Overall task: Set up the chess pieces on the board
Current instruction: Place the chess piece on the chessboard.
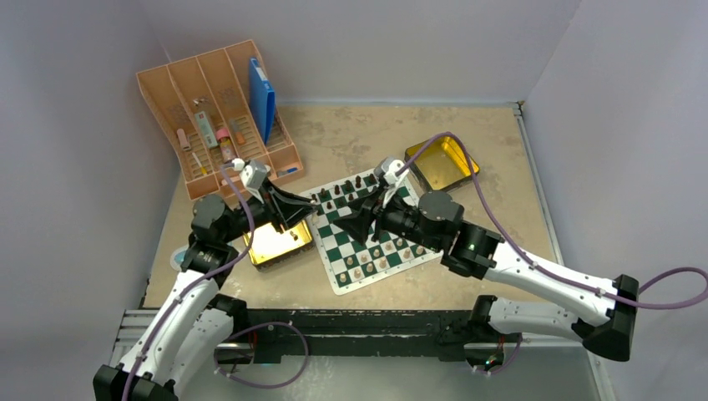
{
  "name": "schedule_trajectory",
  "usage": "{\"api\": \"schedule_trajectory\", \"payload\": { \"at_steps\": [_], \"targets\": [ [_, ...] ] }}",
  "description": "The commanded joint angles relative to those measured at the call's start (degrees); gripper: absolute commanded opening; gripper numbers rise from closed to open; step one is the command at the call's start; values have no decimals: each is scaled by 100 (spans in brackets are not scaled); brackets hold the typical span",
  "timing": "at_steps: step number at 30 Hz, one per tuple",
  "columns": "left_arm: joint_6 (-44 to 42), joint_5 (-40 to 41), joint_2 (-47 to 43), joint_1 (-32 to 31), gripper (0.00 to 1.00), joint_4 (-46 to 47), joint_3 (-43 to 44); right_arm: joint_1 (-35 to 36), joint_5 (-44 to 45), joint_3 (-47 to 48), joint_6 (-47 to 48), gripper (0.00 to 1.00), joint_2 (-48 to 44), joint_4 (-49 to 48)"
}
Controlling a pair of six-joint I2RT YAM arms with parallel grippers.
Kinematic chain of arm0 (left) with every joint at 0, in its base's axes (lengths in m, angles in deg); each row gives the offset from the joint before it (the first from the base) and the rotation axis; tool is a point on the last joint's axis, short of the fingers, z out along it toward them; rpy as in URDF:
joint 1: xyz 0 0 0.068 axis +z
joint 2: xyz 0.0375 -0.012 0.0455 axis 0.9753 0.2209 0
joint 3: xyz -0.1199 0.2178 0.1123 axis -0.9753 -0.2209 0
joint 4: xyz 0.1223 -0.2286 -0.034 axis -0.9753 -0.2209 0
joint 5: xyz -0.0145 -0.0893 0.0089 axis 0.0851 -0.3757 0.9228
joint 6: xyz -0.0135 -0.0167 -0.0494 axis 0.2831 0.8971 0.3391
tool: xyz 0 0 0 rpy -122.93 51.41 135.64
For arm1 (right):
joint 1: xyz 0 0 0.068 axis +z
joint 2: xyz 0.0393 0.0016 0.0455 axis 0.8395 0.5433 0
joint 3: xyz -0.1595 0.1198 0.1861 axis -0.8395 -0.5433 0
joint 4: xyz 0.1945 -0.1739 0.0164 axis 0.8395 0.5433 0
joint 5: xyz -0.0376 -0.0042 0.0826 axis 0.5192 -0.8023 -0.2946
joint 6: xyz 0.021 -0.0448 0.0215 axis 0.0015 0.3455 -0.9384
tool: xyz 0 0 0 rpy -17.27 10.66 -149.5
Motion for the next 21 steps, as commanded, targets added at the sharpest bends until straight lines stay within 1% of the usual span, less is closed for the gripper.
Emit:
{"api": "schedule_trajectory", "payload": {
  "at_steps": [1, 3, 7, 9, 10, 12, 16, 21],
  "targets": [
    [856, -470, 135, -1, 0, 1949, -184, 16, 188, -292, 51, 58, -265, -598],
    [1118, -500, 203, -76, 0, 2171, -129, 21, 378, -395, 264, 58, -279, -884],
    [1465, -377, 113, -183, 0, 2195, -71, 21, 438, -499, 308, 58, -251, -1615],
    [1715, -280, 75, -183, 0, 2315, -116, 19, 349, -479, 414, 56, -135, -1866],
    [1819, -308, 85, -183, 0, 2369, -112, 22, 300, -443, 483, 53, -45, -1934],
    [1942, -378, 119, -183, 0, 2383, -72, 17, 126, -396, 647, 47, 149, -2056],
    [1946, -258, 113, -183, 0, 2333, -101, 22, -666, -446, 770, 47, 516, -2520],
    [2110, -307, 317, -183, 0, 2604, -114, 40, -833, -432, 752, 47, 793, -2867]
  ]
}}
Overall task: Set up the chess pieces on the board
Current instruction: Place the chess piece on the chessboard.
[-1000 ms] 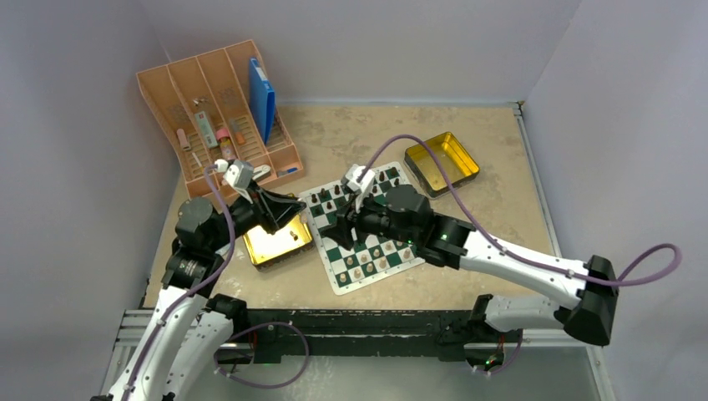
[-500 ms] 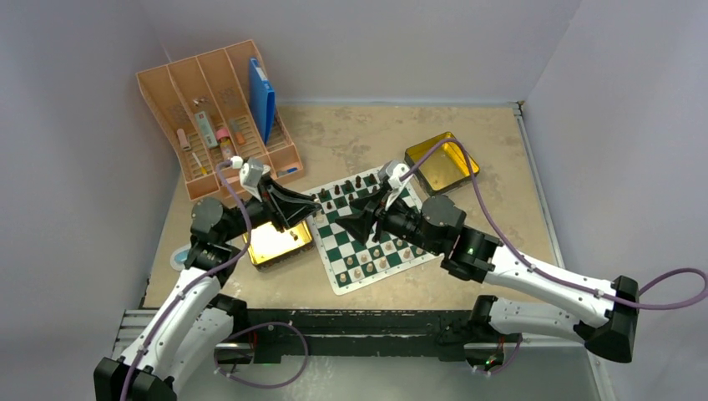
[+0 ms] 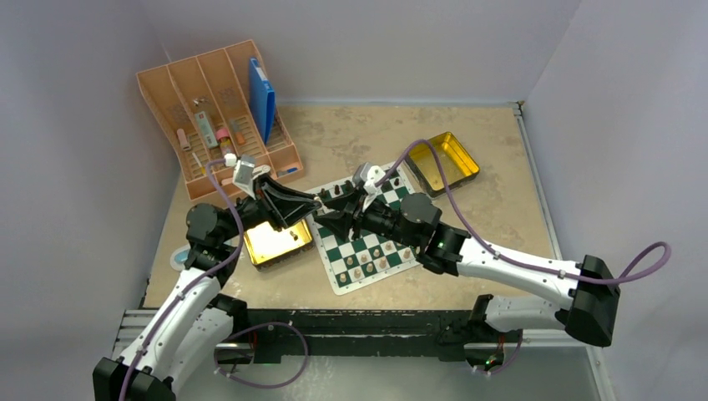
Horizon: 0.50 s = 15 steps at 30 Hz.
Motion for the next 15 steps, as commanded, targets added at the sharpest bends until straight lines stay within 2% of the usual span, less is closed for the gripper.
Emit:
{"api": "schedule_trajectory", "payload": {
  "at_steps": [1, 5, 6, 8, 9, 11, 15],
  "targets": [
    [218, -56, 184, -21, 0, 525, 164, 46, -370, 93, 167, 47, 88, -773],
    [260, -99, 237, -21, 0, 484, 319, 46, -338, 59, 288, 41, 275, -843],
    [249, -100, 230, -21, 0, 425, 349, 44, -339, 50, 318, 37, 301, -863],
    [74, -115, 188, -21, 0, 197, 428, 46, -307, 1, 480, 22, 288, -890],
    [-175, -138, 153, -21, 0, -67, 508, 47, -283, -55, 630, 14, 263, -882],
    [-868, -89, 69, -21, 0, -1088, 818, 43, -246, -187, 976, 6, 189, -729],
    [-2173, -91, 115, -21, 0, -3082, 1586, 46, -204, -449, 1494, 0, -104, -115]
  ]
}}
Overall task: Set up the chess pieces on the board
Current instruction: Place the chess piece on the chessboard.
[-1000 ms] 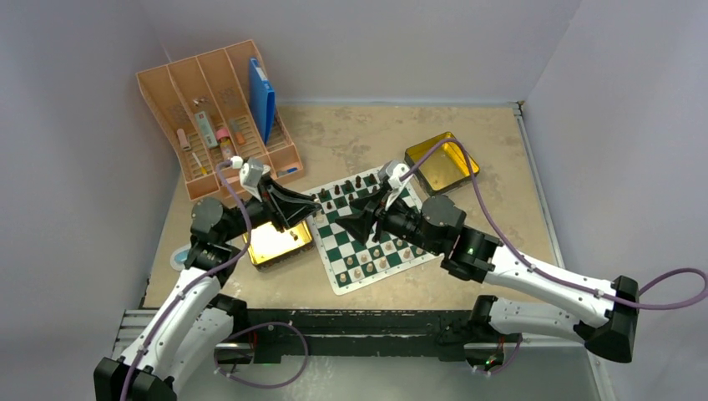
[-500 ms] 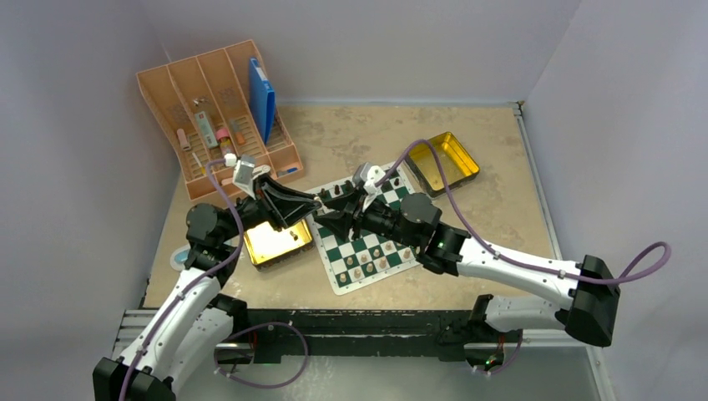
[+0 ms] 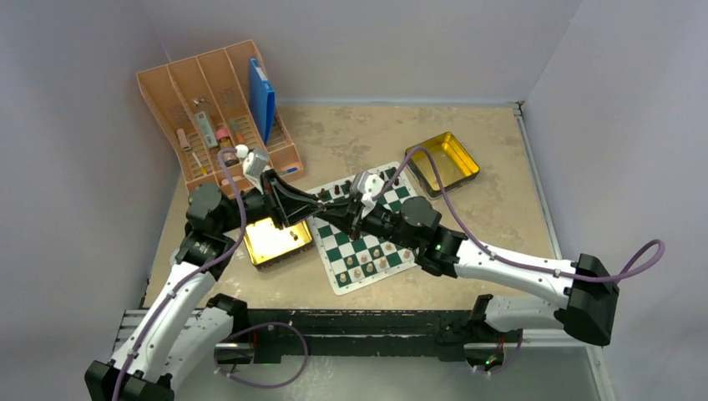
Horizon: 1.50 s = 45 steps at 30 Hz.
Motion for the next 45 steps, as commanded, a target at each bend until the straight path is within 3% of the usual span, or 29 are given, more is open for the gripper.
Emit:
{"api": "schedule_trajectory", "payload": {
  "at_steps": [1, 12, 19, 24, 28, 33, 37, 41, 45],
  "targets": [
    [-1675, -56, -3, 23, 0, -2014, 1032, 44, -72, -321, 845, 0, -393, 490],
    [-2943, -962, 771, 23, 0, -3832, 2035, 44, -100, -625, 1103, 0, -746, 822],
    [-2927, -1014, 835, 23, 0, -3608, 1994, 50, -57, -728, 996, 0, -920, 772],
    [-2950, -1329, 902, 23, 25, -3535, 2038, 50, -61, -606, 870, 0, -890, 864],
    [-3230, -974, 889, 23, 43, -3803, 2136, 50, -96, -486, 766, 0, -806, 851],
    [-3190, -1083, 911, -13, 44, -3729, 2128, 50, -75, -421, 747, 0, -747, 830],
    [-3162, -604, 988, -292, 44, -3745, 2032, 51, 135, -320, 742, 0, -653, 888],
    [-3084, 0, 1298, -954, 41, -3948, 2192, 50, 194, -211, 751, 0, -573, 1001],
    [-3022, 87, 1512, -1076, 39, -4062, 2268, 51, 277, -248, 804, 0, -619, 971]
  ]
}}
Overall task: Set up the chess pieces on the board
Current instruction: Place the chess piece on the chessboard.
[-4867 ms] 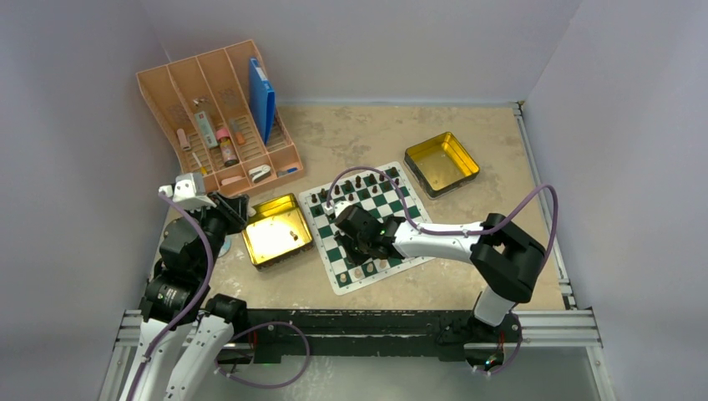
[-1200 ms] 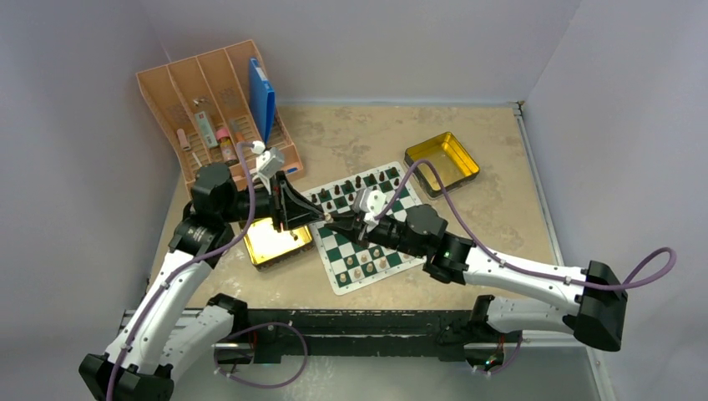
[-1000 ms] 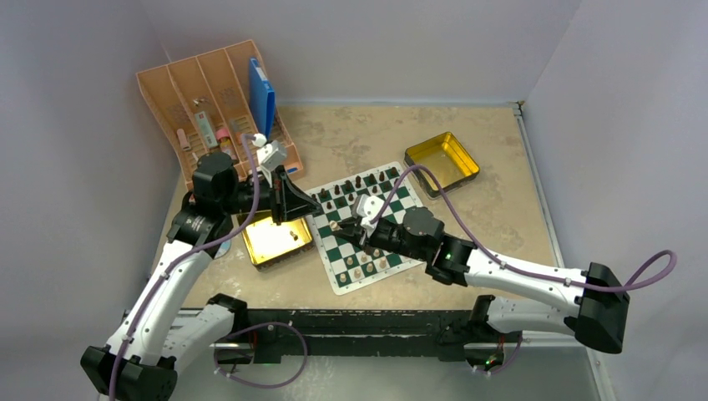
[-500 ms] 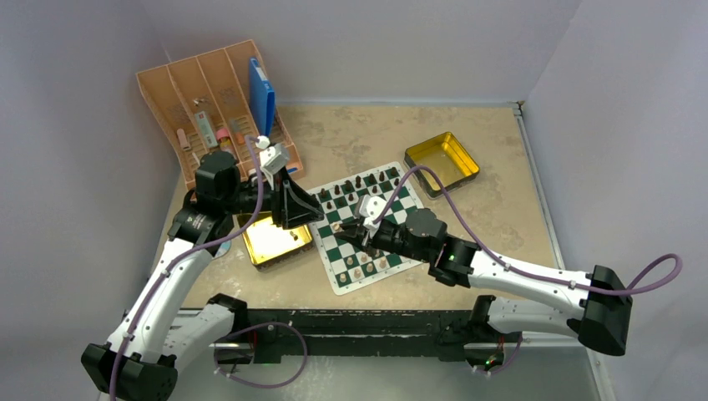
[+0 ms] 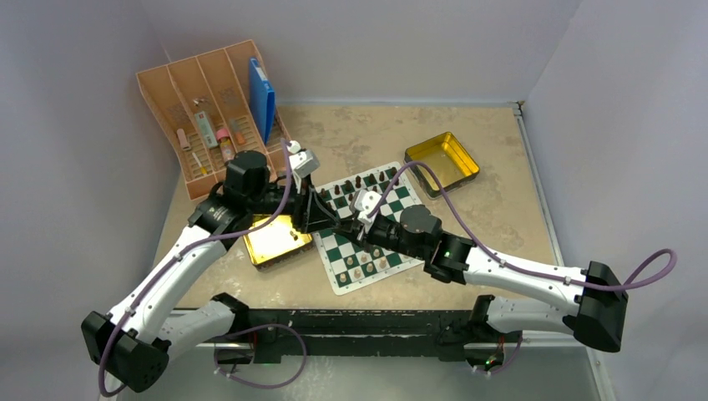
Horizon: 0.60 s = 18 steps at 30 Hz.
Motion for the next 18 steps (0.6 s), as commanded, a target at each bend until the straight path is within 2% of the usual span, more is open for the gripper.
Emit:
{"api": "schedule_trajectory", "payload": {
  "at_steps": [1, 4, 10, 15, 18],
  "targets": [
    [-35, 384, 129, -81, 38, -51, 277, -20, 211, 245, 16, 0, -92, -142],
    [-12, 516, 164, -82, 34, -86, 302, -14, 220, 250, 39, 0, -111, -120],
    [201, 625, 255, -95, 20, -290, 443, -12, 319, 183, 40, 0, -130, -155],
    [247, 635, 215, -137, 0, -450, 459, -17, 458, 213, -101, 4, -63, -190],
    [271, 701, 216, -166, 0, -688, 496, -13, 462, 383, -168, 8, -10, 29]
  ]
}}
